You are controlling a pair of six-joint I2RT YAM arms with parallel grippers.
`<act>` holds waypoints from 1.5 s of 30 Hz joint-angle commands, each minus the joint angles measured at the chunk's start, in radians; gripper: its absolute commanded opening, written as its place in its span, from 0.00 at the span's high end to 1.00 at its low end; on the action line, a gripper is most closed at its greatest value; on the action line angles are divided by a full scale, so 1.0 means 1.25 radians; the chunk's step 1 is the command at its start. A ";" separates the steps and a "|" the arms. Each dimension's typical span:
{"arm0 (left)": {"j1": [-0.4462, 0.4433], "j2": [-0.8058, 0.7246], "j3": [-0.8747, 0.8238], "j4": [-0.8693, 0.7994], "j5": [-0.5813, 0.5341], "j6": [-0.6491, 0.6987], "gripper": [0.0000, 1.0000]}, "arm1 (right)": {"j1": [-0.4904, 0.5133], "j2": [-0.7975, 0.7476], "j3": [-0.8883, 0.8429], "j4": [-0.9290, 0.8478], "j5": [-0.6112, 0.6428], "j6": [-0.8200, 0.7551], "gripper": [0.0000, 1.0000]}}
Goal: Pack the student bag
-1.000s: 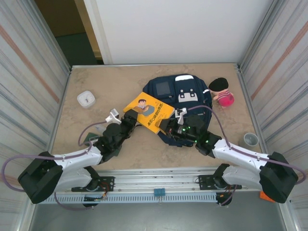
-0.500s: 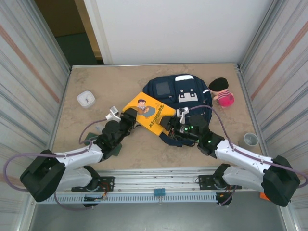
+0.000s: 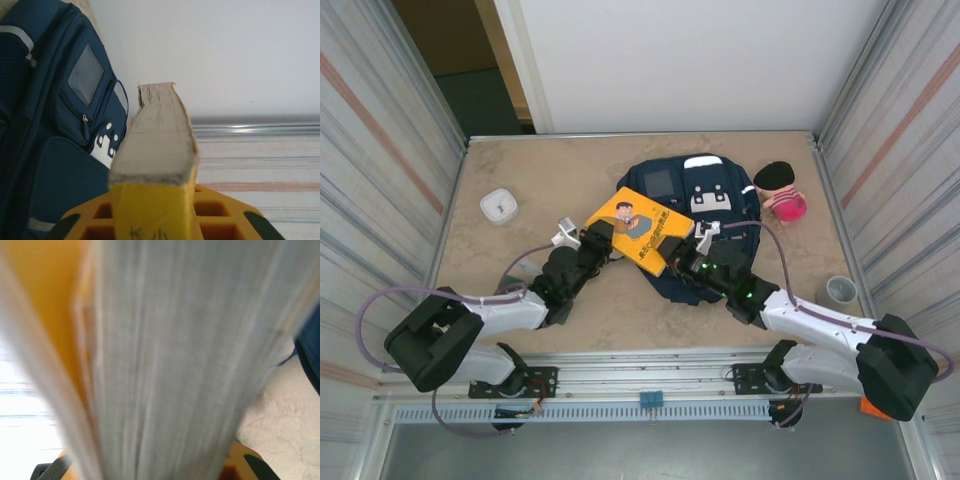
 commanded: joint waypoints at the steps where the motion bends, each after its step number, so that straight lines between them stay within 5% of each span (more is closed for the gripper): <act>1: -0.025 -0.001 0.005 -0.010 0.041 0.039 0.82 | -0.041 -0.073 0.000 0.051 0.052 -0.036 1.00; 4: -0.024 -0.040 0.013 -0.119 0.025 0.090 0.63 | -0.120 -0.154 0.003 -0.068 0.010 -0.068 1.00; 10: -0.020 -0.116 0.129 -0.447 0.031 0.436 0.36 | -0.373 -0.278 0.044 -0.260 -0.149 -0.132 1.00; 17: -0.022 -0.011 0.356 -0.724 0.156 0.911 0.29 | -0.711 -0.257 0.135 -0.396 -0.398 -0.255 1.00; 20: -0.025 0.059 0.423 -0.766 0.242 1.112 0.31 | -0.793 -0.229 0.181 -0.446 -0.448 -0.317 1.00; 23: -0.044 0.133 0.519 -0.849 0.309 1.285 0.29 | -0.817 -0.222 0.218 -0.501 -0.436 -0.379 1.00; 29: -0.106 0.307 0.723 -0.996 0.294 1.519 0.20 | -0.820 -0.227 0.212 -0.533 -0.421 -0.415 1.00; 45: -0.125 0.584 0.939 -1.012 0.238 1.594 0.09 | -0.842 -0.278 0.195 -0.627 -0.386 -0.476 1.00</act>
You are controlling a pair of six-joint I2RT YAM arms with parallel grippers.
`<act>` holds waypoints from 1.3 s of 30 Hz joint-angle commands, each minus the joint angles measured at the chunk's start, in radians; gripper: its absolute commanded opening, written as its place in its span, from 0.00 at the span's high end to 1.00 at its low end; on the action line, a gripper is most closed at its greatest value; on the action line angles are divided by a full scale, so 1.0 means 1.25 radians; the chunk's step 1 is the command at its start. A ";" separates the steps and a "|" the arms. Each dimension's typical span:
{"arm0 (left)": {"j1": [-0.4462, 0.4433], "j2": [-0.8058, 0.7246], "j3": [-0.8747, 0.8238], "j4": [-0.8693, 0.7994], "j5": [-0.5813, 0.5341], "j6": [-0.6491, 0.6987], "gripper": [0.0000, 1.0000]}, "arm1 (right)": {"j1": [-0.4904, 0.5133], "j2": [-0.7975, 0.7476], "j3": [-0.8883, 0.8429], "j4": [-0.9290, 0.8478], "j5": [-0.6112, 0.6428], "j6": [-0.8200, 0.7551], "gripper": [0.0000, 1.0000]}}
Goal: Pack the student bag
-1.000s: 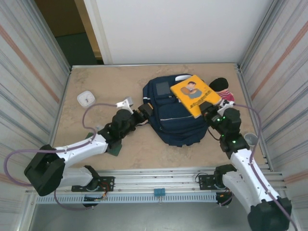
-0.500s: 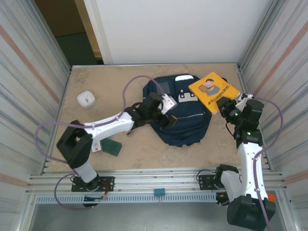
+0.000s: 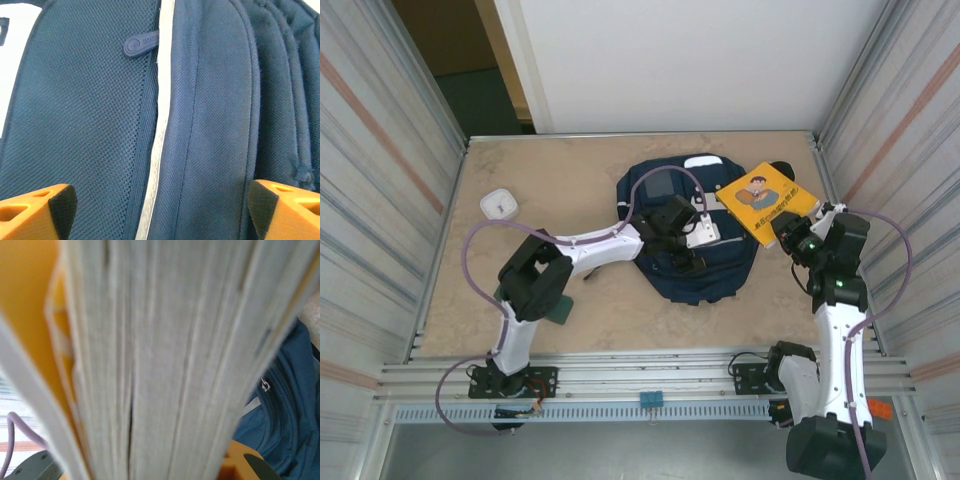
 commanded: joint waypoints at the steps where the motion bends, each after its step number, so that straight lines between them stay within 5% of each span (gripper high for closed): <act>1: 0.002 0.036 0.051 -0.011 -0.032 0.031 0.09 | -0.005 -0.024 0.009 0.022 -0.009 -0.038 1.00; 10: -0.005 0.017 0.008 -0.012 0.094 0.062 0.01 | -0.010 -0.032 -0.005 0.017 -0.004 -0.037 1.00; 14: -0.006 0.020 -0.001 -0.013 0.051 0.069 0.01 | -0.010 -0.034 -0.005 0.017 -0.005 -0.036 1.00; 18: -0.006 0.036 0.004 0.022 -0.093 0.037 0.04 | -0.012 -0.040 -0.008 0.016 -0.002 -0.036 1.00; 20: -0.003 0.047 0.008 0.039 -0.157 0.025 0.15 | -0.011 -0.044 -0.010 0.015 -0.002 -0.037 1.00; 23: -0.001 0.034 -0.004 0.058 -0.183 -0.001 0.58 | -0.011 -0.050 -0.008 0.006 -0.008 -0.054 1.00; 27: -0.014 -0.073 -0.086 0.093 -0.189 -0.058 0.93 | -0.012 -0.058 -0.005 -0.010 -0.019 -0.082 1.00; 39: -0.018 -0.275 -0.233 0.029 -0.248 -0.247 1.00 | -0.013 -0.079 0.000 0.010 -0.033 -0.048 1.00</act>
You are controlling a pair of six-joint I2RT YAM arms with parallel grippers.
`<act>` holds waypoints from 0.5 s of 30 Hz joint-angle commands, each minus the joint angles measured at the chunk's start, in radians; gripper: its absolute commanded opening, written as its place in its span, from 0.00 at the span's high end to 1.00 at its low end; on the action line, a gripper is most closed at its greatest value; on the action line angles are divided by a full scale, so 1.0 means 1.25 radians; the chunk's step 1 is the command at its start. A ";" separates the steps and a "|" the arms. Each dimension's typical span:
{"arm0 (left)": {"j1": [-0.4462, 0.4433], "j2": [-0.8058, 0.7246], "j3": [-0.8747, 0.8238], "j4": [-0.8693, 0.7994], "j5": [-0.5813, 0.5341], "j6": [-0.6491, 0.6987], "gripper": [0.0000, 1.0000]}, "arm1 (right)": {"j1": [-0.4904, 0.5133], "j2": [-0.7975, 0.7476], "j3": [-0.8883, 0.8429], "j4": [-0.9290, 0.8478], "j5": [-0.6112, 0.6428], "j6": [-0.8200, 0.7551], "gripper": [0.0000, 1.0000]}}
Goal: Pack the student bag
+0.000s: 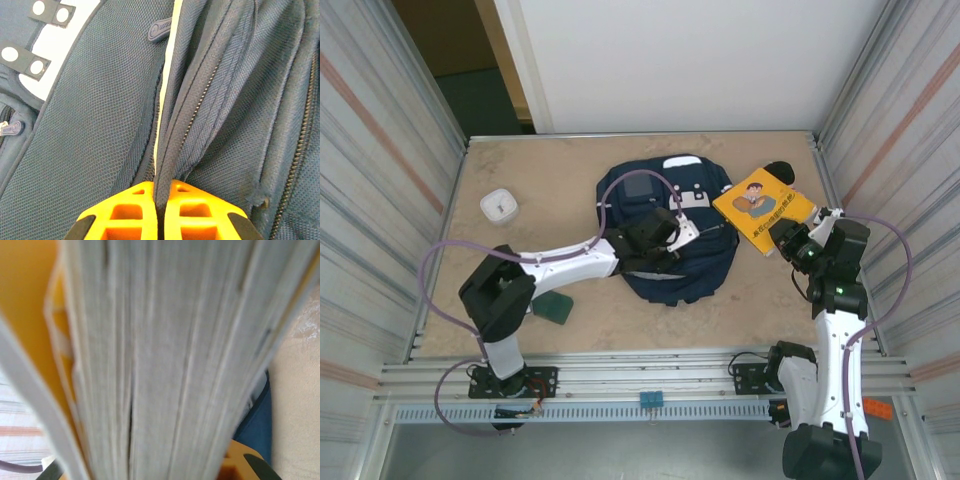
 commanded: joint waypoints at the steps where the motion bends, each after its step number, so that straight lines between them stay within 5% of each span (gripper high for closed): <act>1: 0.011 -0.058 -0.002 -0.019 -0.041 -0.080 1.00 | -0.005 -0.049 0.014 0.049 0.004 0.012 1.00; 10: 0.106 -0.145 0.063 -0.093 0.002 -0.182 1.00 | -0.005 -0.190 0.077 -0.148 0.145 -0.020 1.00; 15: 0.131 -0.190 0.078 -0.101 0.047 -0.175 1.00 | -0.003 -0.214 0.079 -0.237 0.051 -0.023 1.00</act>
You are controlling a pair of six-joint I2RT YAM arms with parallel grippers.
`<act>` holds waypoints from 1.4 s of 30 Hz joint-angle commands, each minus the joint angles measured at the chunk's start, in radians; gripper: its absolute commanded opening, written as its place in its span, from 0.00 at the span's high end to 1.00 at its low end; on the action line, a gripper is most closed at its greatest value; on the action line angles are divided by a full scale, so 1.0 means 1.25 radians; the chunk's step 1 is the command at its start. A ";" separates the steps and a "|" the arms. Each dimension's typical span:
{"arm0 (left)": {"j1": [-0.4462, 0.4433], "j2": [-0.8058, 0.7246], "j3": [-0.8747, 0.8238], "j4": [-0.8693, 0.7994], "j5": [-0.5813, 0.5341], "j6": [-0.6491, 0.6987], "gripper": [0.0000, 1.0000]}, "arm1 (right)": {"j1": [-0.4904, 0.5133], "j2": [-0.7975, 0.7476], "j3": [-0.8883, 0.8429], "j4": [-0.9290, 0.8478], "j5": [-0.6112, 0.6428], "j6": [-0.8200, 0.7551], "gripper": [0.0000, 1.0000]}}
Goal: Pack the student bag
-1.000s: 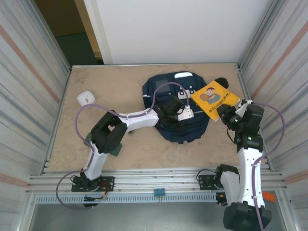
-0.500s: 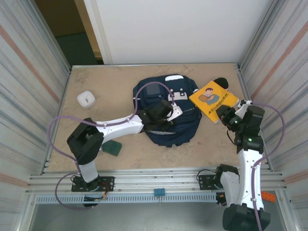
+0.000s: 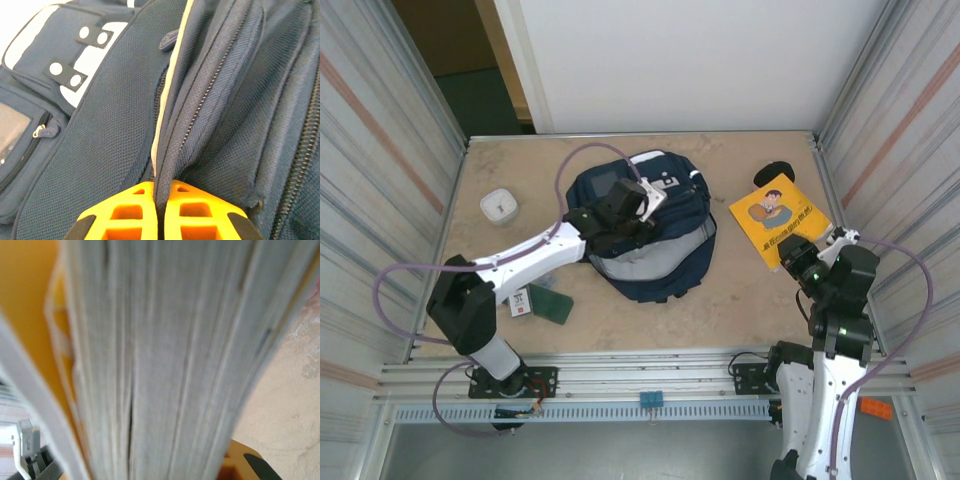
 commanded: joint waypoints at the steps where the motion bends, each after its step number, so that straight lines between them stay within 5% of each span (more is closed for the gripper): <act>1: 0.012 -0.065 0.050 0.008 0.035 -0.028 1.00 | -0.003 -0.009 0.018 -0.042 -0.089 -0.016 1.00; 7: 0.054 -0.086 0.083 0.012 0.117 -0.046 1.00 | 0.050 -0.084 -0.065 0.013 -0.176 0.127 1.00; 16: 0.076 -0.080 0.119 0.019 0.199 -0.054 1.00 | 0.320 -0.080 -0.237 0.266 -0.045 0.291 1.00; 25: 0.085 -0.081 0.138 0.011 0.215 -0.055 1.00 | 0.652 0.122 -0.291 0.565 0.293 0.379 1.00; 42: 0.108 -0.083 0.180 0.004 0.271 -0.056 1.00 | 0.823 0.571 -0.197 0.946 0.577 0.437 1.00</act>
